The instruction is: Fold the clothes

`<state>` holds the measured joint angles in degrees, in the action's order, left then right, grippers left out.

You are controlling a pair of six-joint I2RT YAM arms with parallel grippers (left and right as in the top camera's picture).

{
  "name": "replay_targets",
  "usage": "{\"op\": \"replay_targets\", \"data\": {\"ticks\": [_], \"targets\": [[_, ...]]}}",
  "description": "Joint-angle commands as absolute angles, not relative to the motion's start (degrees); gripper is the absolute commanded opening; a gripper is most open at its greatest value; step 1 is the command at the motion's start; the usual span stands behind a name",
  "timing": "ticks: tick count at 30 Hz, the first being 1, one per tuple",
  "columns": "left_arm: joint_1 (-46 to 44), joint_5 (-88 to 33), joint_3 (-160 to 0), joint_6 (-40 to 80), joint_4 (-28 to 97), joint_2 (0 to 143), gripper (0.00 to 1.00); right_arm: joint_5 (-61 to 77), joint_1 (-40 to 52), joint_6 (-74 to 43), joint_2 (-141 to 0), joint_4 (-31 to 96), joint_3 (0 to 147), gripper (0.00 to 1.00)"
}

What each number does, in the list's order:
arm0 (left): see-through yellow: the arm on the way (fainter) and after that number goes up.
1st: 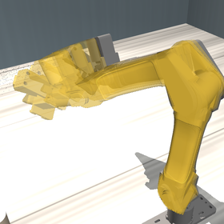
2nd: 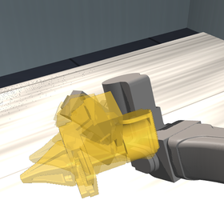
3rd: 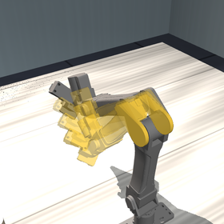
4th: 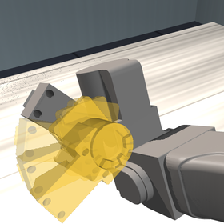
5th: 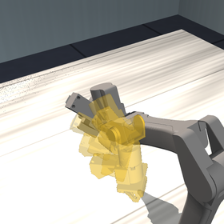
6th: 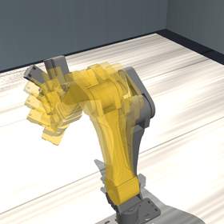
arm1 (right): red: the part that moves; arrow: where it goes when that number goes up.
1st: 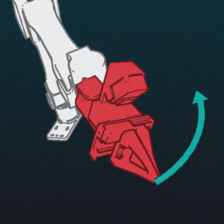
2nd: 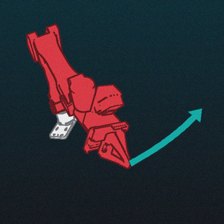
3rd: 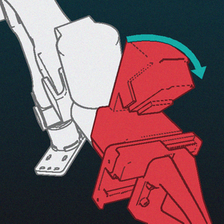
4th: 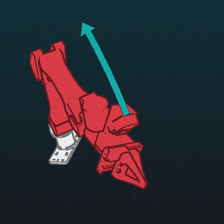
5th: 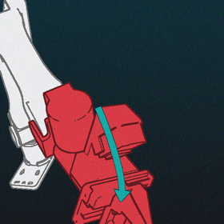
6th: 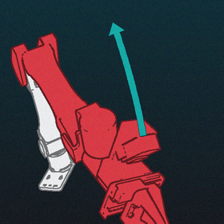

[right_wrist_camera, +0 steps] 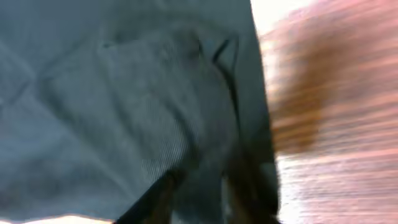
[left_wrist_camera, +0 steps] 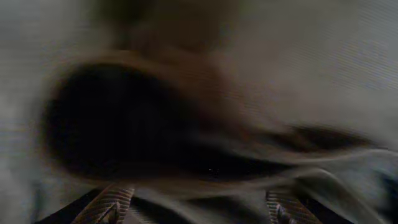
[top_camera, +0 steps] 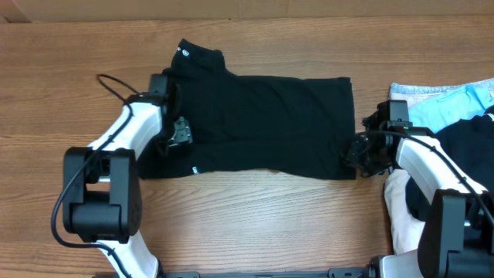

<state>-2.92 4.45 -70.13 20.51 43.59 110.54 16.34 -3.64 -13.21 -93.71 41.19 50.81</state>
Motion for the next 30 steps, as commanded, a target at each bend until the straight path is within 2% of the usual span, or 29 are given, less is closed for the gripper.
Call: {"op": "replay_targets", "data": {"ticks": [1,3,13,15,18,25,30], "targets": [[0.30,6.13,-71.13,22.72,43.72,110.89,0.73,18.76,-3.38,-11.94,-93.25,41.82,49.39,0.15],[1.48,5.45,-71.13,22.68,43.83,110.89,0.74,16.88,-3.38,-12.03,-93.23,44.12,49.30,0.05],[2.61,5.30,-71.13,20.34,43.68,110.89,0.77,15.75,-3.60,-13.50,-92.05,52.03,53.15,0.04],[2.61,5.30,-71.13,20.34,43.64,110.89,0.77,15.73,-3.60,-13.47,-91.11,51.77,54.08,0.16],[2.61,5.30,-71.13,20.36,43.38,110.89,0.78,17.26,-3.60,-11.44,-90.06,46.06,54.50,0.52],[2.61,4.84,-71.13,20.36,43.48,110.89,0.78,17.65,-3.05,-8.67,-91.66,34.98,52.07,0.46],[2.61,4.84,-71.13,20.36,43.46,110.89,0.79,18.81,-2.96,-8.49,-94.39,34.46,51.35,0.40]]}}
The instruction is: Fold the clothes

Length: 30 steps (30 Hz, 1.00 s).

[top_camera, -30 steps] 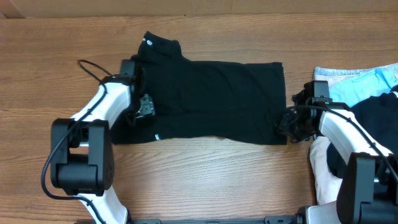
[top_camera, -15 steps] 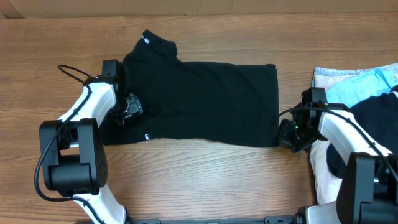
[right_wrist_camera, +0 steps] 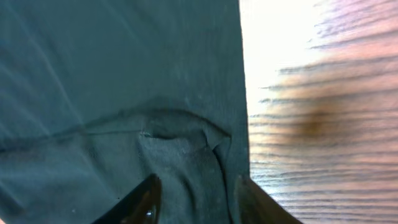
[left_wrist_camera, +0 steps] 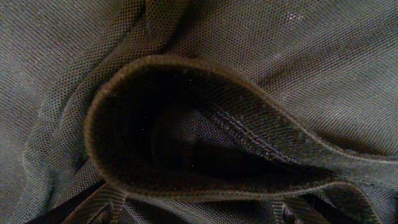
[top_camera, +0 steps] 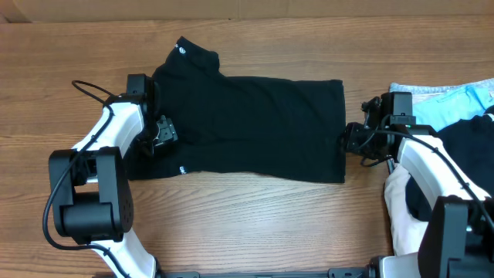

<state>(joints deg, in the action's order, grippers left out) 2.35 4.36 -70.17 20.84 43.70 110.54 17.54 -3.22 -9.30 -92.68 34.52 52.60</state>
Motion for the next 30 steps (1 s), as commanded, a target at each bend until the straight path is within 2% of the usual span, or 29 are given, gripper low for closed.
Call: {"op": "replay_targets", "data": {"ticks": [1,6,7,10,12,16,18,22,28,30], "targets": [[2.61,4.84,-71.13,20.36,43.44,110.89,0.79,19.46,-2.96,-7.66,-94.43,34.22,51.35,0.38],[2.61,4.40,-71.13,20.36,43.27,110.89,0.79,19.55,-2.96,-7.25,-94.54,31.70,51.35,0.35],[2.59,4.36,-71.13,20.36,43.31,110.89,0.79,18.98,-2.96,-7.51,-94.54,31.38,51.35,0.31],[2.59,4.36,-71.13,20.36,43.48,110.89,0.79,13.54,-2.98,-12.67,-94.61,31.09,51.35,0.24],[2.61,4.40,-71.13,20.34,43.48,110.89,0.79,12.86,-3.01,-14.24,-94.65,31.09,51.35,0.24],[2.61,4.40,-71.13,20.36,43.27,110.89,0.79,13.80,-2.39,-15.27,-94.96,30.94,51.35,0.25],[2.50,4.36,-71.13,20.38,43.18,110.89,0.79,14.85,-1.56,-14.96,-96.05,30.28,51.35,0.35],[2.50,3.99,-71.13,20.36,43.13,110.89,0.80,21.34,0.05,-8.08,-98.76,28.73,51.35,0.37],[2.50,3.99,-71.13,20.34,43.31,110.89,0.80,20.23,-0.12,-8.10,-99.02,29.08,51.42,0.06],[2.46,3.99,-71.13,20.34,43.22,110.89,0.80,20.23,-1.23,-8.10,-98.50,31.68,52.05,0.04]]}}
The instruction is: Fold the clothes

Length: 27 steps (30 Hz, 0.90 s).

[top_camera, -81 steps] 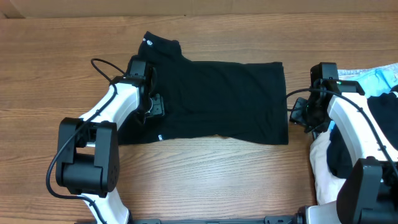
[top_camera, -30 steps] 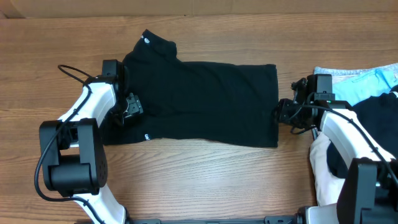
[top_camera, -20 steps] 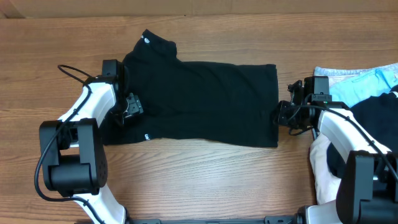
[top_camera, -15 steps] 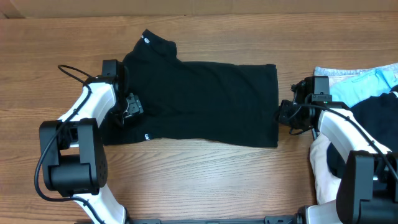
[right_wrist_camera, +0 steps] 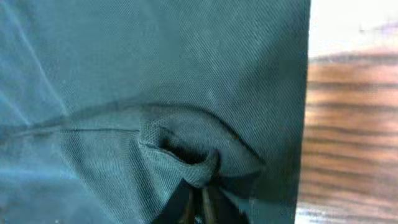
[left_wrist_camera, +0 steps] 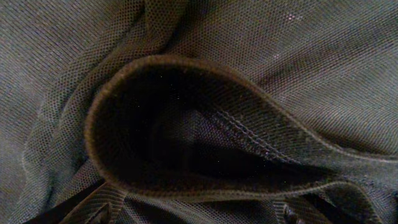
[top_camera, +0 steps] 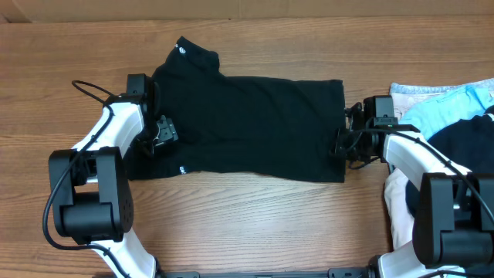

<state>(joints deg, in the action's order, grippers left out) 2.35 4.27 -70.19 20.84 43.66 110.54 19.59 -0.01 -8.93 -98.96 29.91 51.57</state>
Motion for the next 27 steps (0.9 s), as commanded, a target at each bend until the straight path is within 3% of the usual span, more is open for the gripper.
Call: {"op": "replay_targets", "data": {"ticks": [1,9,20,27], "targets": [[2.46,3.99,-71.13,20.34,43.20,110.89,0.80,20.23,-1.69,-8.10,-98.15,32.77,52.36,0.04],[2.46,3.99,-71.13,20.34,43.16,110.89,0.81,16.75,-4.75,-10.87,-93.49,44.80,55.81,0.04],[2.22,3.99,-71.13,20.34,42.89,110.89,0.82,16.84,-4.73,-9.93,-88.75,50.22,57.32,0.04],[2.11,3.99,-71.13,20.36,42.52,110.91,0.82,23.73,-4.62,-7.07,-79.53,55.35,59.02,0.04]]}}
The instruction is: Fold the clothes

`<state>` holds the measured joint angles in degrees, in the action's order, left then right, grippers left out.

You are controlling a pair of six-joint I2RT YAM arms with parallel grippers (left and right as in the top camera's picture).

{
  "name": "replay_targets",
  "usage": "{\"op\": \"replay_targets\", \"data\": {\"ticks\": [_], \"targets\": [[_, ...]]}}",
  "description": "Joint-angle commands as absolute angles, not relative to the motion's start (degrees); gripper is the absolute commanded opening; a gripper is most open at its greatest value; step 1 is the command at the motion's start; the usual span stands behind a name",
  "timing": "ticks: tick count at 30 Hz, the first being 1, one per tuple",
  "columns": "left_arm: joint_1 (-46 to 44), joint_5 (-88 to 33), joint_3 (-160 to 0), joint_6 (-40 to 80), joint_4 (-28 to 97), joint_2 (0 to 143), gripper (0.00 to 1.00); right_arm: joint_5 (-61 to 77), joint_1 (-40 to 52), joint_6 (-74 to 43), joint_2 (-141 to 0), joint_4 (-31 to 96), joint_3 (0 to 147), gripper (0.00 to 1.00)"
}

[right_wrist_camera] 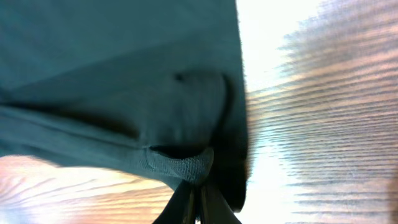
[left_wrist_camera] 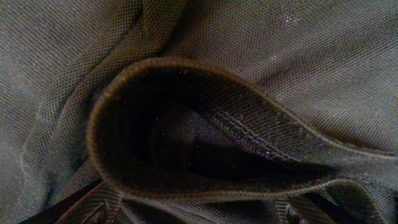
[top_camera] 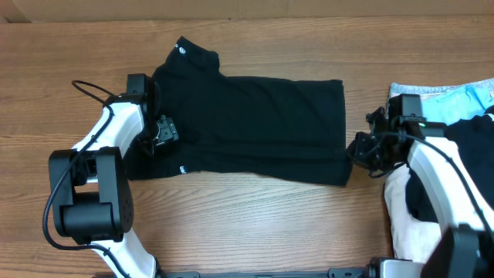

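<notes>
A black short-sleeved shirt [top_camera: 255, 123] lies spread across the wooden table, collar at the far left. My left gripper [top_camera: 158, 133] sits at the shirt's left end. In its wrist view a hemmed sleeve opening [left_wrist_camera: 205, 124] loops up just in front of the gripper [left_wrist_camera: 196, 208], and cloth fills the gap between its fingers. My right gripper [top_camera: 361, 150] is at the shirt's right hem. It is shut [right_wrist_camera: 200, 202] on a pinch of the hem [right_wrist_camera: 186, 165], which is raised off the table.
A heap of other clothes lies at the right edge: a light blue piece [top_camera: 455, 104], a dark one [top_camera: 471, 154] and a white one [top_camera: 401, 208] under my right arm. Cardboard [top_camera: 116, 9] runs along the far edge.
My right gripper, still shut on the hem, now sits further right and slightly nearer. The hem is raised and the shirt's near right corner is drawn out. The left gripper has not moved.
Both grippers were at the shirt's two ends, with the shirt lying further right and nearer. A second later the shirt lay further left and back, and the right gripper was open over the hem. It then shut on a pinch of hem, now held raised and further right.
</notes>
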<state>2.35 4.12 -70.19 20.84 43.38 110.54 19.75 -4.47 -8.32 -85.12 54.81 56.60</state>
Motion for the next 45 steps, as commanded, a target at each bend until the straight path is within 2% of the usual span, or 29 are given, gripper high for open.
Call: {"op": "replay_targets", "data": {"ticks": [1,7,14,20,27,33,40,42,45], "targets": [[2.11,4.01,-71.13,20.34,42.57,110.89,0.82,25.15,-4.62,-7.60,-78.04,56.01,59.02,0.04],[2.11,3.99,-71.13,20.34,42.85,110.89,0.83,26.59,-4.58,-15.16,-70.02,63.26,59.00,0.04],[2.11,3.99,-71.13,20.34,42.78,110.89,0.84,22.52,-4.58,-22.85,-69.28,70.85,57.95,0.04],[2.11,3.97,-71.13,20.36,42.85,110.89,0.84,18.65,-4.58,-26.57,-71.57,66.98,54.17,0.06],[2.11,3.95,-71.13,20.36,42.85,110.89,0.85,18.68,-4.58,-24.64,-76.55,57.60,51.46,0.08],[2.04,3.31,-71.13,20.38,42.81,110.89,0.85,19.11,-4.58,-20.93,-81.25,53.06,51.48,0.15],[2.04,3.33,-71.13,20.36,42.83,110.89,0.85,19.11,-4.58,-20.99,-86.00,46.98,51.46,0.16],[2.02,3.31,-71.13,20.36,42.85,110.89,0.85,20.34,-4.58,-20.84,-86.56,46.94,51.46,0.22],[1.96,3.33,-71.13,20.34,42.87,110.89,0.86,23.22,-4.56,-15.70,-86.61,48.82,51.48,0.42]]}}
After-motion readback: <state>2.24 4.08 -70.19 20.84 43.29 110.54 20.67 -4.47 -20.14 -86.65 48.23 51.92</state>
